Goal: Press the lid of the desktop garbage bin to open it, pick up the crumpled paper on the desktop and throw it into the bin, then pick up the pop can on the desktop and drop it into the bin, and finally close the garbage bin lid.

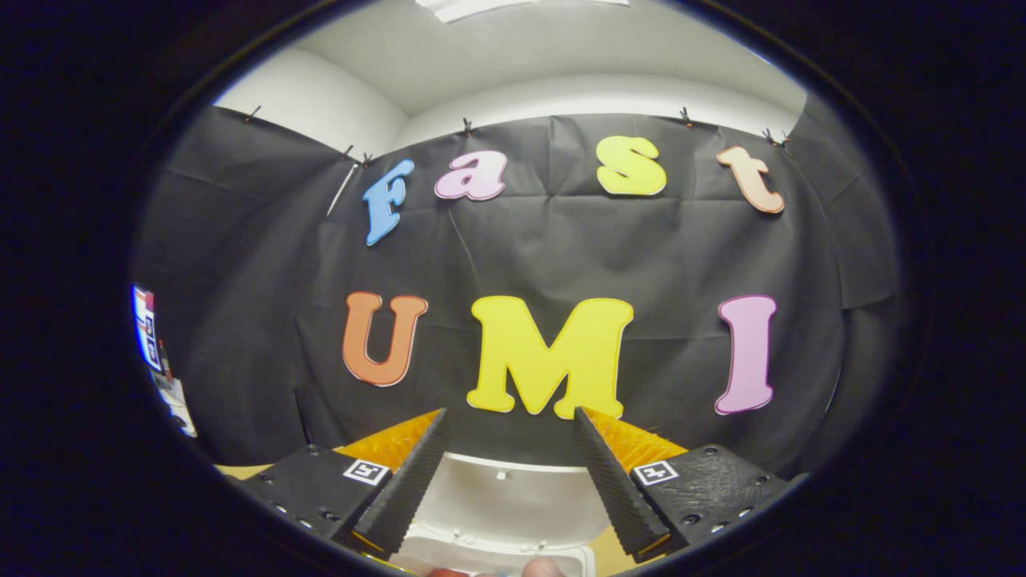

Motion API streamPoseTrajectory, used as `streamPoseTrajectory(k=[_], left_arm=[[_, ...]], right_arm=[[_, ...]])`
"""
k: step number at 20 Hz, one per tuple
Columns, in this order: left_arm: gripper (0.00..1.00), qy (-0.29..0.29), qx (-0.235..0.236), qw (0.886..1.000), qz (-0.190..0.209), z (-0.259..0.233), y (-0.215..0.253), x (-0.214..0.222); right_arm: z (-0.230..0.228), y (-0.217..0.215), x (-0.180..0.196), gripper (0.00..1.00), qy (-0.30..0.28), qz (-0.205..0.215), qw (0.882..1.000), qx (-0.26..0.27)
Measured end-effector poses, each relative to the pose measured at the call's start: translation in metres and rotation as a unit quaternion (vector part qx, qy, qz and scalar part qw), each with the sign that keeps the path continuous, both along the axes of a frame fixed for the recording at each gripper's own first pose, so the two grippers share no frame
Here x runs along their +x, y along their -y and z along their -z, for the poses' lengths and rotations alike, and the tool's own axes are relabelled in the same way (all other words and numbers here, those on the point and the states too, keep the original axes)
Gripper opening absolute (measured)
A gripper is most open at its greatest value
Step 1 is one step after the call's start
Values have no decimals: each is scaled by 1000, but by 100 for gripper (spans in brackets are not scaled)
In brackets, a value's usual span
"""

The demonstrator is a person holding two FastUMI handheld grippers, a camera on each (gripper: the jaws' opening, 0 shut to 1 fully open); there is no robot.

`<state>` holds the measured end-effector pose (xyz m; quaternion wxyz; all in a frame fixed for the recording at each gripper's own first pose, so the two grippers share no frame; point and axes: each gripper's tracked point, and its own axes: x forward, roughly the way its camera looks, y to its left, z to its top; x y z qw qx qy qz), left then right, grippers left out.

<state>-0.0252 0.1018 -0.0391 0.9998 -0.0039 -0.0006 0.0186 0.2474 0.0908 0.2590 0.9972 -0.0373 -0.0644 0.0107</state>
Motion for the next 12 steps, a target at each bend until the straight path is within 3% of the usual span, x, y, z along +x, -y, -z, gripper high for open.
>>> streamPoseTrajectory(k=[4, 8, 12], left_arm=[[99, 3, 4, 1000, 5, -1, 5, 0], [99, 1, 6, 1000, 14, 1, 10, 1], [99, -3, 10, 1000, 10, 5, 8, 2]], right_arm=[[13, -5, 1, 92, -25, -13, 999, 17], [15, -4, -3, 98, -35, -13, 999, 22], [23, -5, -19, 94, -44, -23, 998, 40]])
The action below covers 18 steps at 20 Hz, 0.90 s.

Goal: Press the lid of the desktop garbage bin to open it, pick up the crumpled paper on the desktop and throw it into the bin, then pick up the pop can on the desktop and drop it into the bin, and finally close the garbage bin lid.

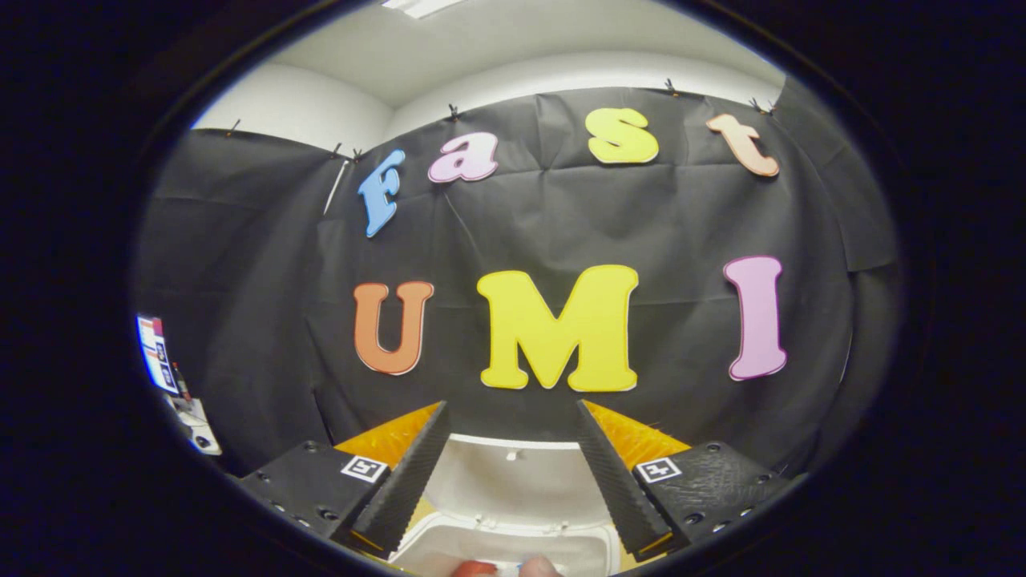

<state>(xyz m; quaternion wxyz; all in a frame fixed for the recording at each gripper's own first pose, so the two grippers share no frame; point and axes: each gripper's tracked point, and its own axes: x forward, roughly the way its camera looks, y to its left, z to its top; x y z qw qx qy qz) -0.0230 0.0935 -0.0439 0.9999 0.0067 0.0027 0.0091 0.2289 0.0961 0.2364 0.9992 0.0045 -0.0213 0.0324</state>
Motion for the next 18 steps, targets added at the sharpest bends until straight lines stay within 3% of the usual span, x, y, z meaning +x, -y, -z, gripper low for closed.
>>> streamPoseTrajectory(k=[3, 8, 18], left_arm=[[99, -1, 6, 1000, -8, 0, -2, -1], [99, 1, -3, 1000, -14, 0, -6, 0], [99, 1, -1, 1000, -23, 2, -11, 2]], right_arm=[[8, -1, -19, 99, -6, -8, 1000, -2], [34, -14, -56, 98, -31, -28, 999, -7], [105, -8, -93, 96, -90, -31, 995, -12]])
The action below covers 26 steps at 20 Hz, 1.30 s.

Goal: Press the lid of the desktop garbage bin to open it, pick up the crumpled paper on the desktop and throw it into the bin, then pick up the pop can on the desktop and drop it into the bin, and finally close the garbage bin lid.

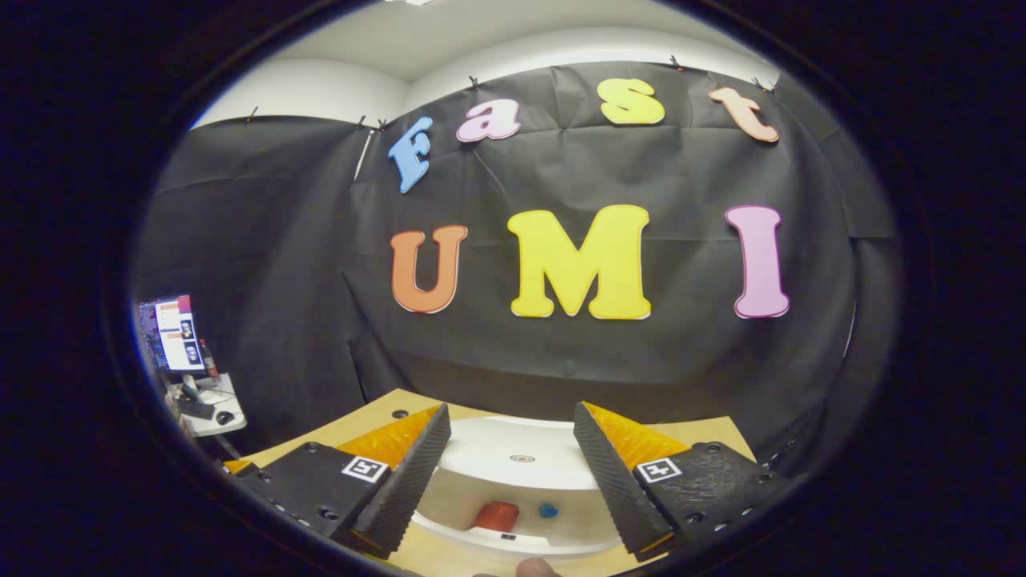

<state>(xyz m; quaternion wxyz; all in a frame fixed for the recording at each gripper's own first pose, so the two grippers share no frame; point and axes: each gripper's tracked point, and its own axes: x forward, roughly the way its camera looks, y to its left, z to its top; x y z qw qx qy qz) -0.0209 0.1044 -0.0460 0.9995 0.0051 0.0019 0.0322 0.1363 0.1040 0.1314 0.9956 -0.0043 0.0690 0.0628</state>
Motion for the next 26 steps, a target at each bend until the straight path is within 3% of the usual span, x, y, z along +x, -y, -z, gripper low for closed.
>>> streamPoseTrajectory(k=[14, 26], left_arm=[[99, -3, -3, 1000, 8, 3, 8, 3], [99, -12, -2, 1000, 6, 7, 4, 8]], right_arm=[[71, 14, -25, 97, -16, 0, 1000, 4], [84, 17, -23, 99, -7, 5, 1000, -8]])
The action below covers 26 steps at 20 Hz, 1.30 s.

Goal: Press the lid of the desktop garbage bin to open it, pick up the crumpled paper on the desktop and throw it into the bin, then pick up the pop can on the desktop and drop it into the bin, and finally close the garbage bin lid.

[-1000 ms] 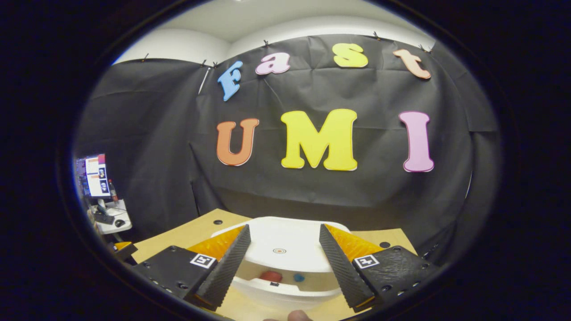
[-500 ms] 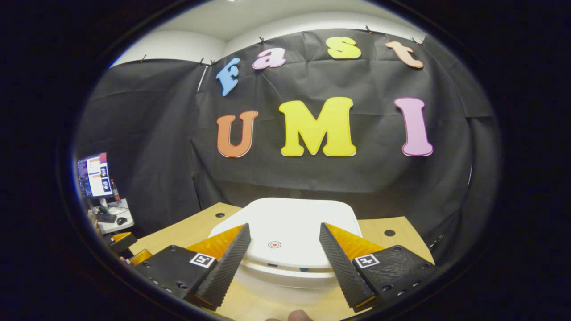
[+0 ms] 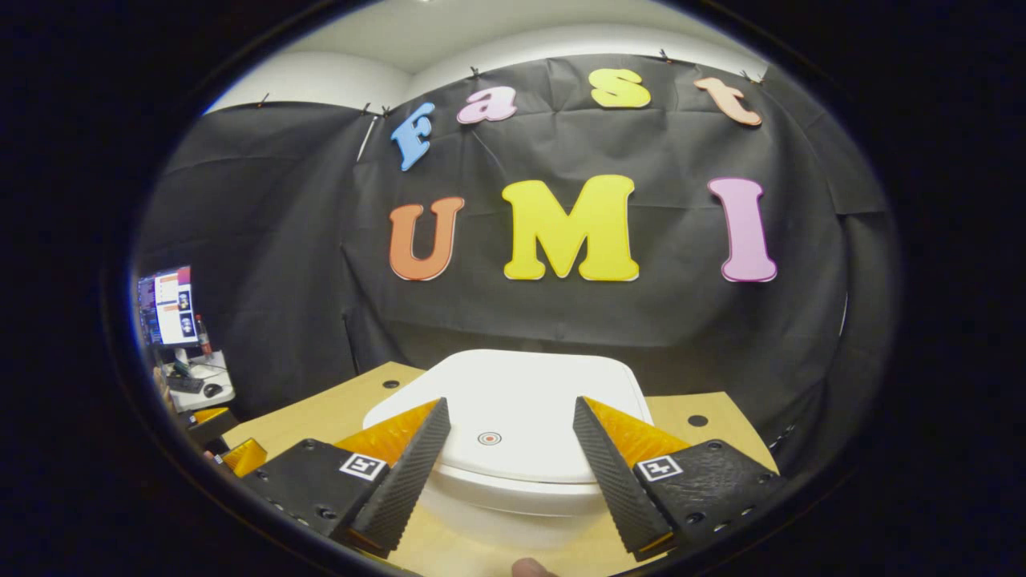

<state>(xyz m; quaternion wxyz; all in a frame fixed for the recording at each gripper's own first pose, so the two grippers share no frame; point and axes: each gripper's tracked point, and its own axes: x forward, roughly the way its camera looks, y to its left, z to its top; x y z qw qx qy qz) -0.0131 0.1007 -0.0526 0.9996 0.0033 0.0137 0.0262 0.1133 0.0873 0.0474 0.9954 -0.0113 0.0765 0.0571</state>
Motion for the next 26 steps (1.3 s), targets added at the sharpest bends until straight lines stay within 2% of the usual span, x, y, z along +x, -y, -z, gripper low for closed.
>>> streamPoseTrajectory(k=[9, 17, 21, 26], left_arm=[[99, -16, 0, 1000, -4, 11, -4, 4], [100, -24, 12, 1000, 1, 15, -2, 5], [100, -25, 13, 1000, 0, 16, -2, 6], [99, -26, 15, 1000, 1, 16, -2, 5]], right_arm=[[0, 0, 2, 98, 9, 5, 1000, 4], [4, 0, 5, 100, 11, 10, 1000, -18], [5, 0, 5, 99, 44, 8, 999, -22], [12, 1, 6, 99, 23, 0, 1000, -21]])
